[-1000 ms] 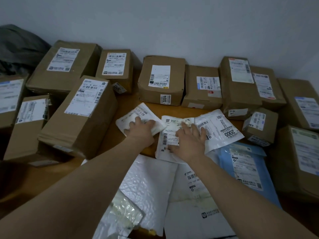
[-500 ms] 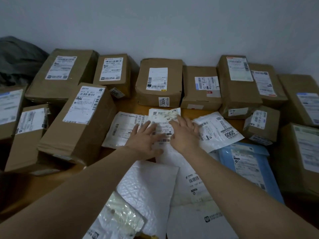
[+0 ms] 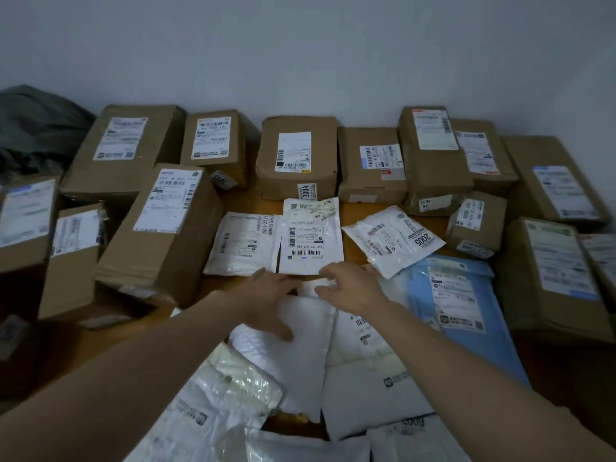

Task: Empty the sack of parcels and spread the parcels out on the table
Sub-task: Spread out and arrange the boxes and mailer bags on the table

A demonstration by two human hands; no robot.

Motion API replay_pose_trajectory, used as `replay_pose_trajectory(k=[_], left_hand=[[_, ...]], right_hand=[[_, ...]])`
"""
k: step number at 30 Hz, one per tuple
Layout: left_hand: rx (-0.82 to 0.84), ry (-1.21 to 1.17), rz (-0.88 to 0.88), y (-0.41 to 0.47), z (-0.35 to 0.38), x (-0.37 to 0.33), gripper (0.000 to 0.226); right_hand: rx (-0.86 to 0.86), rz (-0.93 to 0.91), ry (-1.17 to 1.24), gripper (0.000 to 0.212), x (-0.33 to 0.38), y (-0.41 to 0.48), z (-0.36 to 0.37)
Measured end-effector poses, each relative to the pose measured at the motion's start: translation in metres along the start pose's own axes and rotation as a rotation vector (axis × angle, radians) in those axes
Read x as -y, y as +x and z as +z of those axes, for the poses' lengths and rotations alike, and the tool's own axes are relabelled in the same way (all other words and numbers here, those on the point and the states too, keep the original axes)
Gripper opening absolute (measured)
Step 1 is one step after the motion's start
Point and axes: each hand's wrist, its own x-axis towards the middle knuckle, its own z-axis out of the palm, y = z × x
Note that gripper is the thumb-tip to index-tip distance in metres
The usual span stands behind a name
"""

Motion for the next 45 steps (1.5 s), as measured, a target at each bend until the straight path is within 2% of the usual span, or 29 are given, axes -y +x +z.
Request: replay_pose_trajectory(k=[2, 5, 7, 9, 11, 13, 15, 18, 19, 22, 24, 27, 29, 30, 32, 33, 35, 38, 42, 45], left_hand=[[0.006, 0.078, 0.005, -0.006, 0.001, -0.004, 0.081], [0.017, -0.028, -0.065, -0.013, -0.004, -0.010, 0.069], [-0.061, -0.047, -0.071, -0.017, -0.013, -0.011, 0.061], [-0.175, -0.031, -0.053, -0.025, -0.026, -0.013, 0.051], [-0.306, -0.031, -0.009, -0.038, -0.041, -0.016, 0.041], [-0.441, -0.042, 0.046, -0.046, -0.055, -0.021, 0.031], [-0.524, 0.011, 0.108, -0.061, -0.063, -0.026, 0.024], [-0.574, 0.055, 0.143, -0.079, -0.061, -0.022, 0.024], [-0.587, 0.019, 0.137, -0.084, -0.057, -0.017, 0.027], [-0.545, -0.082, 0.097, -0.103, -0.034, 0.002, 0.039], [-0.560, -0.115, 0.004, -0.115, -0.013, 0.010, 0.038], [-0.592, -0.172, -0.189, -0.132, 0.024, 0.022, 0.029], [-0.398, -0.204, -0.267, -0.140, 0.046, 0.033, 0.028], [-0.271, -0.197, -0.287, -0.143, 0.056, 0.038, 0.036], [-0.051, -0.171, -0.276, -0.147, 0.071, 0.048, 0.067], [0.026, -0.157, -0.268, -0.148, 0.076, 0.051, 0.079], [0.106, -0.134, -0.269, -0.150, 0.085, 0.055, 0.089], [0.103, -0.108, -0.305, -0.151, 0.096, 0.058, 0.091], [0.080, -0.122, -0.340, -0.153, 0.105, 0.058, 0.091], [0.064, -0.164, -0.371, -0.157, 0.103, 0.057, 0.092]], right_hand=[[0.040, 0.027, 0.045, 0.045, 0.006, -0.007, 0.003], [-0.025, 0.124, 0.264, 0.048, 0.015, -0.020, 0.001], [-0.134, 0.263, 0.429, 0.049, 0.020, -0.026, -0.007], [-0.180, 0.409, 0.472, 0.048, 0.025, -0.032, -0.017], [-0.101, 0.572, 0.721, 0.046, 0.034, -0.041, -0.028], [0.061, 0.701, 1.121, 0.051, 0.043, -0.047, -0.039], [0.111, 0.697, 1.338, 0.053, 0.051, -0.057, -0.048], [0.085, 0.627, 1.461, 0.026, 0.065, -0.066, -0.052], [0.068, 0.604, 1.472, 0.026, 0.069, -0.067, -0.051], [-0.030, 0.496, 1.387, 0.059, 0.072, -0.066, -0.036], [-0.081, 0.431, 1.230, 0.061, 0.071, -0.067, -0.025], [-0.163, 0.385, 0.953, 0.050, 0.070, -0.067, 0.004], [-0.196, 0.388, 0.786, 0.042, 0.069, -0.069, 0.023], [-0.203, 0.384, 0.674, 0.041, 0.069, -0.069, 0.031], [-0.162, 0.365, 0.477, 0.048, 0.069, -0.070, 0.042], [-0.137, 0.361, 0.425, 0.054, 0.070, -0.070, 0.045], [-0.085, 0.364, 0.358, 0.063, 0.077, -0.070, 0.053], [-0.021, 0.351, 0.210, 0.066, 0.086, -0.070, 0.064], [-0.054, 0.347, -0.021, 0.052, 0.093, -0.073, 0.069], [-0.075, 0.193, -0.200, 0.043, 0.099, -0.073, 0.068]])
